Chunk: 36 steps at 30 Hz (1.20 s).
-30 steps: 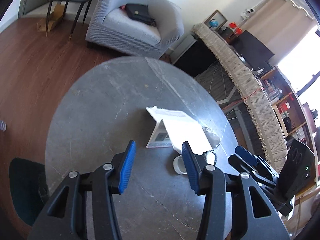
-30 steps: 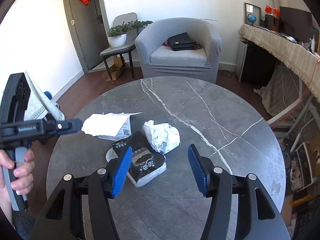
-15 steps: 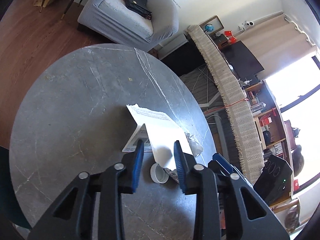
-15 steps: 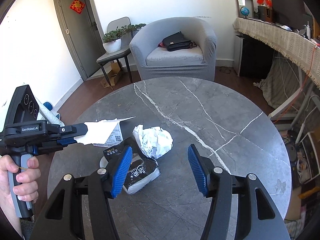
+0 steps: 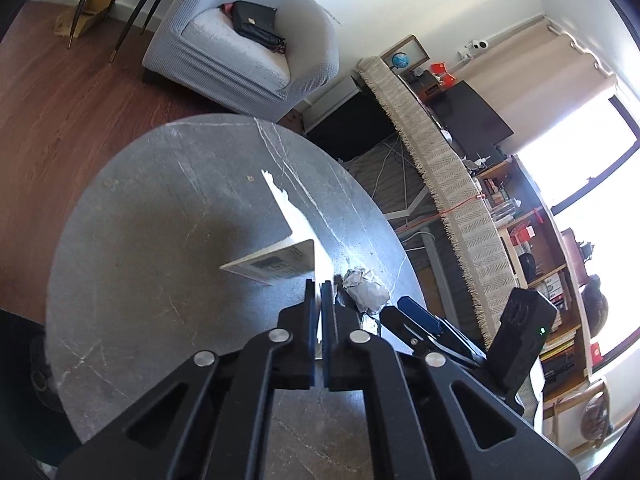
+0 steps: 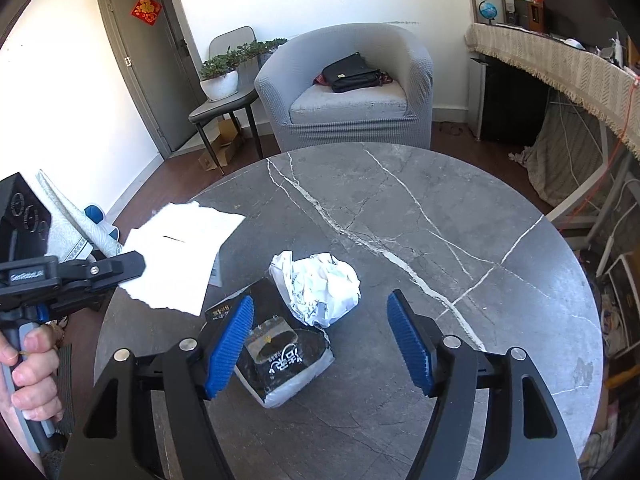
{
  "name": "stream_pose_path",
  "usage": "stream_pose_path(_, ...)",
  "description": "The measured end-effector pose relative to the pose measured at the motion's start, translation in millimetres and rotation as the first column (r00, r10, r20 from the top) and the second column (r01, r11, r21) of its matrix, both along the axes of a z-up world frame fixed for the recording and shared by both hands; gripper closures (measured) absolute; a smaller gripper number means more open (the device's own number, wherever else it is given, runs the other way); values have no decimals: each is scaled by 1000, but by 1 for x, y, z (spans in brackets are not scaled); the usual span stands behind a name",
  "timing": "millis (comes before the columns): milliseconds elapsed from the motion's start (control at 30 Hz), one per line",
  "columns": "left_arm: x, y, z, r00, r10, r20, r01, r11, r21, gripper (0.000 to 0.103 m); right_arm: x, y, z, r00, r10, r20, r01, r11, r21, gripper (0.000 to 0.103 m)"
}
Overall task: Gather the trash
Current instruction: 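Close the right tool on the crumpled white paper and black bag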
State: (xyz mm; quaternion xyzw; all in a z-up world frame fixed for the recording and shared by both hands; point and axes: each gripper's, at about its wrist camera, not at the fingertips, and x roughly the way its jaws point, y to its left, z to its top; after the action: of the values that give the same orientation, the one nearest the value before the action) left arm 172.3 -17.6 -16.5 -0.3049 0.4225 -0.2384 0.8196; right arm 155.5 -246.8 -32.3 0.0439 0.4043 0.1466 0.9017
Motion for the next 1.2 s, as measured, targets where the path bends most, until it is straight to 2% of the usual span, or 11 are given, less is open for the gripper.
stream_pose_path(300, -14, -4, 18, 995, -32, 93, 20, 992, 126, 102, 9, 13, -6, 1000, -9, -14, 9, 1000, -13, 30)
stream_pose_path(500, -27, 6, 32, 984, -6, 178, -41, 964, 262, 102, 17, 13, -10, 999, -32, -22, 31, 999, -11, 30)
stream_pose_path(867, -35, 51, 39, 977, 67, 202, -122, 954, 273, 102, 30, 19, -17, 996, -80, -39, 79, 996, -33, 30)
stream_pose_path(900, -35, 52, 38, 977, 65, 202, -121, 953, 278, 102, 30, 20, -19, 996, -84, -44, 82, 996, -44, 31)
stream_pose_path(933, -37, 54, 38, 977, 64, 201, -120, 952, 280, 102, 32, 21, -20, 995, -83, -50, 81, 996, -50, 39)
stream_pose_path(967, -38, 55, 37, 978, 62, 201, -119, 951, 284, 102, 32, 21, -22, 995, -85, -56, 82, 995, -52, 41)
stream_pose_path(1200, -48, 61, 42, 972, 48, 231, -120, 943, 309, 102, 35, 20, -21, 994, -102, -45, 101, 995, -25, 50)
